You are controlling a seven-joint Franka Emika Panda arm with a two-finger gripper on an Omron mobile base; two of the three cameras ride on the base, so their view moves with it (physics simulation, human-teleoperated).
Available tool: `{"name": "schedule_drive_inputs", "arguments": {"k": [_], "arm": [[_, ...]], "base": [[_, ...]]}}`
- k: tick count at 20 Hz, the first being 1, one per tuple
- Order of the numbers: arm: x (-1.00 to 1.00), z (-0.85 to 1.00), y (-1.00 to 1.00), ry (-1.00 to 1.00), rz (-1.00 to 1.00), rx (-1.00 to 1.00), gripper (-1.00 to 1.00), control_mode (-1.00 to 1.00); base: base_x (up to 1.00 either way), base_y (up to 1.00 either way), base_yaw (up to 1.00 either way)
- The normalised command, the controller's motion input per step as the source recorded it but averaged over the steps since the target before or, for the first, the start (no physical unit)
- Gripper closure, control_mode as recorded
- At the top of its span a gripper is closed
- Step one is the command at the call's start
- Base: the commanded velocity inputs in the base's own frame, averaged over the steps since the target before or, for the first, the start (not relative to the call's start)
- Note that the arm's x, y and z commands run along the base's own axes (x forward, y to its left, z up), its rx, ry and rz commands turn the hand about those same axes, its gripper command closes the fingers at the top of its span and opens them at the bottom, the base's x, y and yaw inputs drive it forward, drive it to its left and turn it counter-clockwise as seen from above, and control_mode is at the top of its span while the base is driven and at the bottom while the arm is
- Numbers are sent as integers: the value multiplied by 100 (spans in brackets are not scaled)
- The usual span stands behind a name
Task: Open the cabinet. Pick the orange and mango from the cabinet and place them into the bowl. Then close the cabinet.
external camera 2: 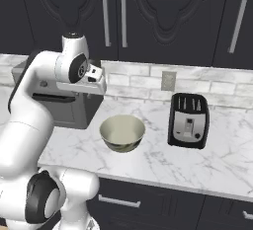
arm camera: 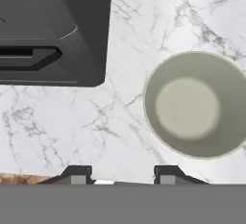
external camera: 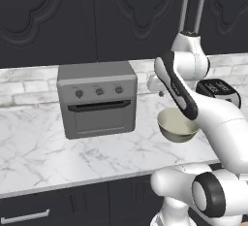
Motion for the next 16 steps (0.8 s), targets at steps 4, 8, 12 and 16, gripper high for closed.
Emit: {"name": "schedule_drive_inputs", "arguments": {"k": [4, 8, 12, 16], "arm": [[-5, 19, 0, -11, 0, -1, -100, -100], [-29, 45, -2, -20, 0, -3, -100, -100], [-49, 38, -19, -18, -2, 0, -100, -100], [-56, 45, -24, -25, -3, 0, -100, -100]], "base": [[0, 0, 0], [0, 0, 0], [0, 0, 0], [0, 0, 0]]}}
